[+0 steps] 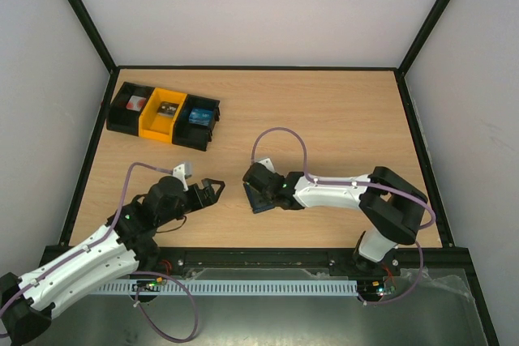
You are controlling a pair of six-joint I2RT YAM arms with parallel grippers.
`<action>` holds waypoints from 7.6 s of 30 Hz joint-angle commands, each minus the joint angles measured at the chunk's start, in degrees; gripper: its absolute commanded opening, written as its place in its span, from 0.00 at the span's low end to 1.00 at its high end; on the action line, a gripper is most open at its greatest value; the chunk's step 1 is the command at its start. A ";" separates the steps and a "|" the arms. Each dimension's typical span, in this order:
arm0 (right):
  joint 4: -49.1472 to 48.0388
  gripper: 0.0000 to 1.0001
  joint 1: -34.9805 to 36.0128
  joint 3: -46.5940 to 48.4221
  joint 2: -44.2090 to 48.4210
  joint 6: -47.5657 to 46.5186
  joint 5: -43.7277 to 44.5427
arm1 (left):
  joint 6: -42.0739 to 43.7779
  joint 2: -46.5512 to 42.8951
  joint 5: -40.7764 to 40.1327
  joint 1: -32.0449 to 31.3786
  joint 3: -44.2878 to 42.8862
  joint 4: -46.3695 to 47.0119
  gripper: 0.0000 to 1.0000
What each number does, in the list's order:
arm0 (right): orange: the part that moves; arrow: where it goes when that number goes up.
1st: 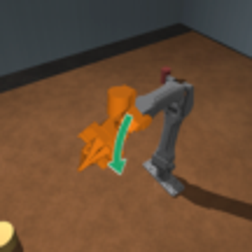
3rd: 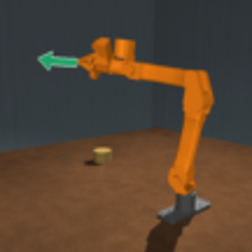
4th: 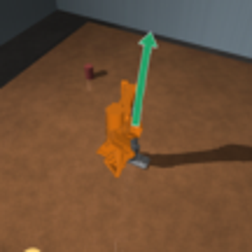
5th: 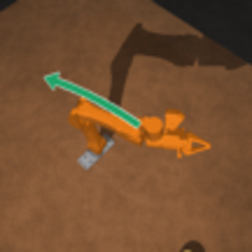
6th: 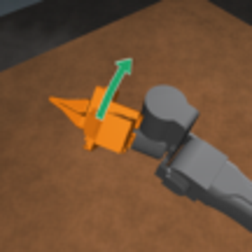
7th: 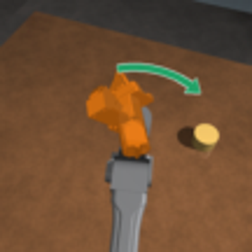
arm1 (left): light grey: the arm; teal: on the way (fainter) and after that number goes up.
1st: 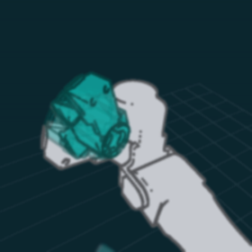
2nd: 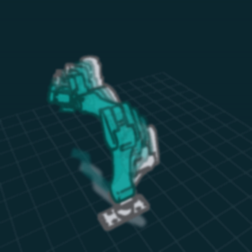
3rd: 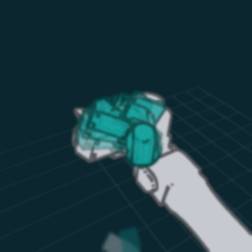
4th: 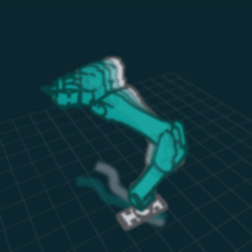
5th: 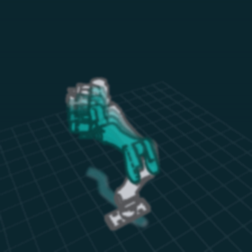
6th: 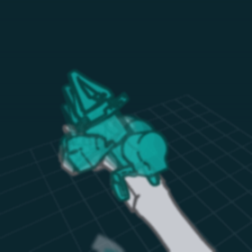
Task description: Take the credit cards out of the card holder
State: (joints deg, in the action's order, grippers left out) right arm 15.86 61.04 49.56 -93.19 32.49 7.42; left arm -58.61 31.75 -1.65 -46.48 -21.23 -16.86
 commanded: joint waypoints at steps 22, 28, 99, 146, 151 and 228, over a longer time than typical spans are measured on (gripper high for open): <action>-39.94 0.02 3.52 -17.35 8.60 19.74 -20.16 | -14.00 0.75 7.07 -0.14 16.61 22.43 0.77; -47.95 0.02 3.48 -21.37 6.56 23.97 -23.15 | -13.32 4.57 6.93 -0.17 17.39 26.04 0.74; -38.77 0.23 3.60 -22.44 8.87 16.18 -18.86 | -13.46 8.10 11.49 -0.11 14.61 30.28 0.03; -43.23 0.02 3.50 -31.88 28.09 27.40 -16.46 | -6.69 11.39 13.49 0.03 11.04 22.31 0.83; -39.10 0.02 3.48 -33.60 30.92 26.78 -12.05 | -5.84 11.75 11.18 0.03 10.47 19.31 0.71; -42.75 0.34 9.54 -26.20 8.55 26.84 -13.97 | -6.21 17.76 14.16 -0.01 11.35 27.28 0.18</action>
State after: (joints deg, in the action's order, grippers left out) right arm -26.46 70.26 24.10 -86.17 58.61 -8.73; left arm -65.87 47.77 11.75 -46.59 -9.54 8.12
